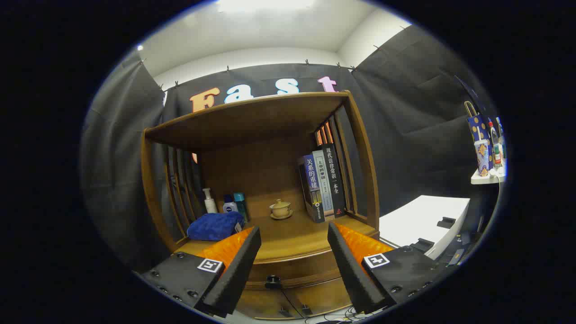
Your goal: Pull open the drawer, take out the items inside it, and place them on the countertop above the cabinet.
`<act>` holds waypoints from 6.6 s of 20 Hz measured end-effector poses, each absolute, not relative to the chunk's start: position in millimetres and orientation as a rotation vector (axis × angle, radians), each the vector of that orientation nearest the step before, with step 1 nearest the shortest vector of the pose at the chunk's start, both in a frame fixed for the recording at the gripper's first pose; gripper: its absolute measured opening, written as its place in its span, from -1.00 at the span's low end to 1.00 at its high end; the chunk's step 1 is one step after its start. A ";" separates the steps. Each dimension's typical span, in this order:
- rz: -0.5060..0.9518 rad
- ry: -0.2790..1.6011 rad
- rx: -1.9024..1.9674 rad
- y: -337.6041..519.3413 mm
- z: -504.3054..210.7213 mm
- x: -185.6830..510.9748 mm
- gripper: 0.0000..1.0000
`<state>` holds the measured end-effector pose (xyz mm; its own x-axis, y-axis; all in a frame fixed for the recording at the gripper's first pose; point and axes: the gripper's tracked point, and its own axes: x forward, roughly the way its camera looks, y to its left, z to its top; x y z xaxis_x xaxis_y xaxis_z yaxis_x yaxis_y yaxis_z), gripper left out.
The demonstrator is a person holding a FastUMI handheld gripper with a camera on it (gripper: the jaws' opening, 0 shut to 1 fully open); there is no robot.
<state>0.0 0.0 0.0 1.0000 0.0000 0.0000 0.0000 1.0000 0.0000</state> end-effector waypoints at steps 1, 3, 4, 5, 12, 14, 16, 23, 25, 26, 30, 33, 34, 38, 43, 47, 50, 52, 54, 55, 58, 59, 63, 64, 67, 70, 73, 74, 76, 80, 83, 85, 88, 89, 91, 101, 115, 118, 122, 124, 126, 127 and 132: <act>0.001 0.003 0.000 -0.3 -1.2 0.6 0.96; -0.001 0.002 -0.008 0.5 -0.9 -0.4 0.96; -0.002 0.001 -0.014 0.7 -0.9 0.1 0.96; -0.002 -0.002 -0.021 1.7 -0.5 -0.4 0.96; 0.021 -0.001 -0.068 15.1 -7.8 3.7 0.96; 0.024 0.005 -0.072 17.4 -11.8 4.7 0.96; 0.030 0.010 -0.071 20.3 -19.1 7.9 0.96; 0.064 0.024 -0.163 31.8 -77.0 29.3 0.96; 0.082 0.070 -0.179 34.5 -107.9 34.8 0.96; 0.089 0.094 -0.182 34.7 -122.0 36.8 0.96; 0.104 0.152 -0.155 38.4 -164.0 45.5 0.97; 0.093 0.176 -0.185 32.8 -186.3 56.4 0.97; 0.092 0.190 -0.194 31.0 -196.2 58.4 0.97; 0.098 0.250 -0.176 29.7 -227.8 62.2 0.97; 0.115 0.267 -0.181 32.8 -238.8 65.5 0.47; 0.106 0.272 -0.173 32.8 -238.3 69.3 0.05; 0.101 0.274 -0.154 32.0 -237.3 75.8 -0.11; 0.084 0.272 -0.139 33.1 -236.3 76.2 -0.23; 0.070 0.272 -0.155 33.0 -237.3 74.2 -0.32; 0.068 0.270 -0.158 32.5 -236.6 70.5 -0.32; 0.069 0.277 -0.142 32.2 -234.9 57.0 -0.32; 0.071 0.280 -0.144 32.0 -234.3 52.6 -0.32; 0.068 0.277 -0.177 29.7 -231.7 33.2 -0.33; 0.070 0.275 -0.183 29.1 -230.9 28.3 -0.33; 0.080 0.282 -0.187 27.8 -230.0 8.5 -0.33; 0.083 0.290 -0.199 25.8 -227.2 -9.5 -0.33; 0.084 0.308 -0.174 25.0 -225.4 -25.1 -0.33; 0.084 0.313 -0.174 24.1 -224.9 -31.5 -0.33; 0.085 0.324 -0.194 23.0 -225.9 -43.4 -0.33; 0.080 0.357 -0.178 19.3 -228.6 -76.1 -0.33; 0.067 0.379 -0.156 17.6 -226.8 -95.7 -0.34; 0.066 0.390 -0.153 17.3 -227.5 -103.5 -0.33; 0.059 0.390 -0.155 17.0 -226.5 -103.9 -0.33; 0.053 0.388 -0.157 17.6 -226.1 -103.5 -0.34; 0.049 0.388 -0.170 17.5 -226.6 -103.4 -0.32; 0.047 0.326 -0.116 25.4 -173.2 -93.1 0.97; 0.087 0.289 -0.148 55.6 -102.9 -29.9 0.97; 0.120 0.341 -0.129 67.3 -103.8 -4.6 0.97; 0.138 0.458 -0.145 77.5 -120.0 26.4 0.97; 0.145 0.537 -0.149 79.7 -133.4 39.0 0.97; 0.128 0.608 -0.157 75.0 -145.3 53.2 0.99; 0.128 0.649 -0.159 74.5 -152.2 58.7 0.98; 0.120 0.940 -0.148 69.3 -207.7 64.6 0.99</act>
<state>64.6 69.3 -207.7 0.5841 0.0379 -0.8108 -0.1663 0.9833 -0.0739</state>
